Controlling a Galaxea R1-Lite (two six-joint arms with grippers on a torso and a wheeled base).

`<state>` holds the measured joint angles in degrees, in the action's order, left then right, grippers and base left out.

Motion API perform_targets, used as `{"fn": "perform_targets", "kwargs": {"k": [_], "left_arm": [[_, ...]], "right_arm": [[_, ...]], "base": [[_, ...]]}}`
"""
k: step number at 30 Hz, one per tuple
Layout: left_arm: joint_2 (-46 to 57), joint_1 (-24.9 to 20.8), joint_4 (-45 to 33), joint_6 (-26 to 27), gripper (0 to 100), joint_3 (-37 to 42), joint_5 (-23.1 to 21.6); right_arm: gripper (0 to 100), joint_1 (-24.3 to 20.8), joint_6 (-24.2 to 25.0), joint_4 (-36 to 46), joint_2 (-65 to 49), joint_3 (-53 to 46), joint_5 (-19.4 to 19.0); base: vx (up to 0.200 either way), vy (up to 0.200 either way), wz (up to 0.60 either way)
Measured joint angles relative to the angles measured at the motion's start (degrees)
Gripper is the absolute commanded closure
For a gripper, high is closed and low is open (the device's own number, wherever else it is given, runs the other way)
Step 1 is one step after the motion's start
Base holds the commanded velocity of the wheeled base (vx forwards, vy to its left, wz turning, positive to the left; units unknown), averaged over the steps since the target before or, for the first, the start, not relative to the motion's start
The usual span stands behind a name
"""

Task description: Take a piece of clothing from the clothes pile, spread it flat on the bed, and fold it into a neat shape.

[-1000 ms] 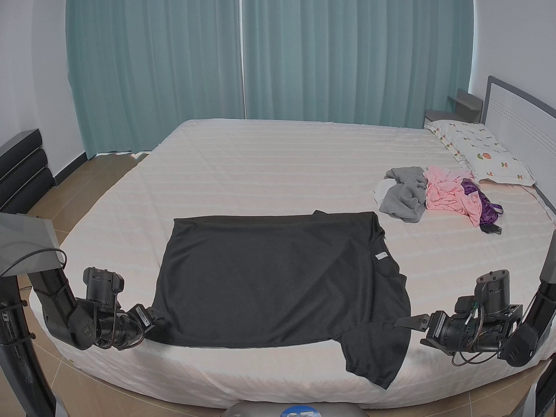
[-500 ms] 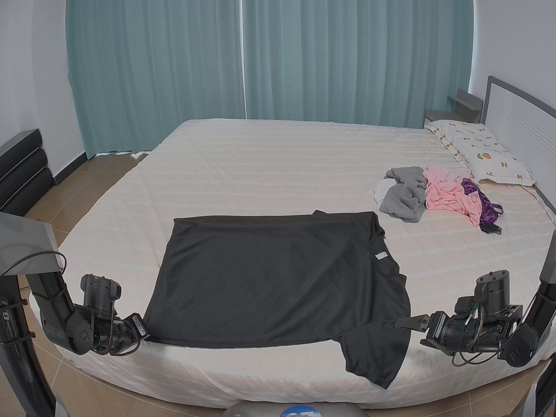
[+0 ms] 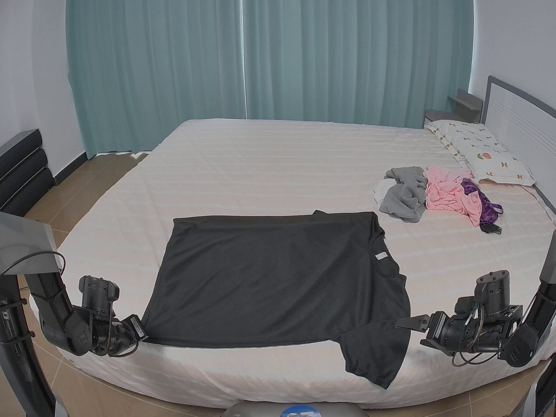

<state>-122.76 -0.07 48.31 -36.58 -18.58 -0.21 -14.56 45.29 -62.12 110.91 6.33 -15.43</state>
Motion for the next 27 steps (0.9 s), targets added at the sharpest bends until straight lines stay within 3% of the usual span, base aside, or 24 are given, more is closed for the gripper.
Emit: {"fn": "perform_targets", "kwargs": {"k": [1,11,27], "left_arm": [[0.0,0.0,0.0,-0.1,0,0.0,-0.5],[0.6,-0.1,0.2,-2.2,0,-0.4,-9.1],[0.3,-0.7,0.0,-8.1,0,-4.5,-10.4]], "right_arm": [[0,0.0,0.0,0.0,0.0,0.0,0.0],[0,0.0,0.0,0.0,0.0,0.0,0.0],[0,0.0,0.0,0.0,0.1,-0.2,-0.1]], "base": [[0.0,0.0,0.0],[0.0,0.0,0.0],[0.0,0.0,0.0]]}}
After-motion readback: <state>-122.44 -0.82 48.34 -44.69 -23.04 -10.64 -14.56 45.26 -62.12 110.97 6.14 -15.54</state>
